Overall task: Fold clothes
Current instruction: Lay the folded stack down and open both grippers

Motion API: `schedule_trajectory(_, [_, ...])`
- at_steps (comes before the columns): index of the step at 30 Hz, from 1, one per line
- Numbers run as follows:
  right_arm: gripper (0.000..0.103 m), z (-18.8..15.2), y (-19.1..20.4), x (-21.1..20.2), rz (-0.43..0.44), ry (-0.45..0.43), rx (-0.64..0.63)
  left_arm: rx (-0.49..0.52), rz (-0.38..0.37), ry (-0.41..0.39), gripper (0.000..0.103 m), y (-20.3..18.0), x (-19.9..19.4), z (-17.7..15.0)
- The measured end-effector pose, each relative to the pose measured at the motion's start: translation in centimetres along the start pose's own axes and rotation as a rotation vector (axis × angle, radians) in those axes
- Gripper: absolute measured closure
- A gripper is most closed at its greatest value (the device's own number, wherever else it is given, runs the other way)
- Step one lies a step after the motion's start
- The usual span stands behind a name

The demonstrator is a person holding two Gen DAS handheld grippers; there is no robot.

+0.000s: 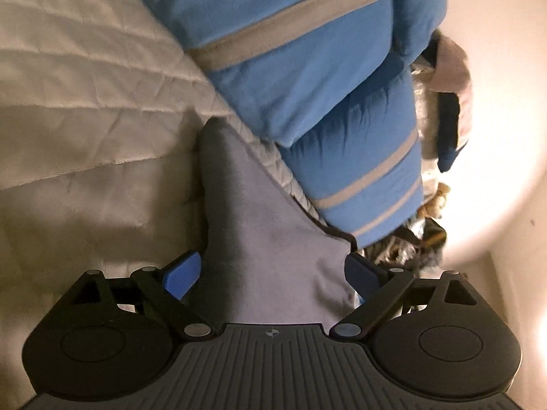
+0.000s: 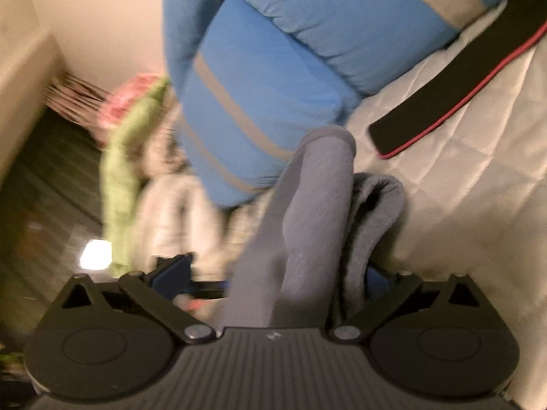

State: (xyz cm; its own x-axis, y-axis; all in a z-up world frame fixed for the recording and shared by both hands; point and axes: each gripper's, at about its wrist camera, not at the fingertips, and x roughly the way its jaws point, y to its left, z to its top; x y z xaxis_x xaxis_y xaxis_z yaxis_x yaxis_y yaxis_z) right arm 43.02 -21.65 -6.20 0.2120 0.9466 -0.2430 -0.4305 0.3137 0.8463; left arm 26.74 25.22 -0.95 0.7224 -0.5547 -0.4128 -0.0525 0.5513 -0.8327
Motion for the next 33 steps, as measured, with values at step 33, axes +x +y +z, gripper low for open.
schedule_trajectory(33, [0.0, -6.7, 15.2, 3.0, -1.079, -0.113, -0.6, 0.392, 0.407, -0.341, 0.01, -10.0, 0.2, -5.3])
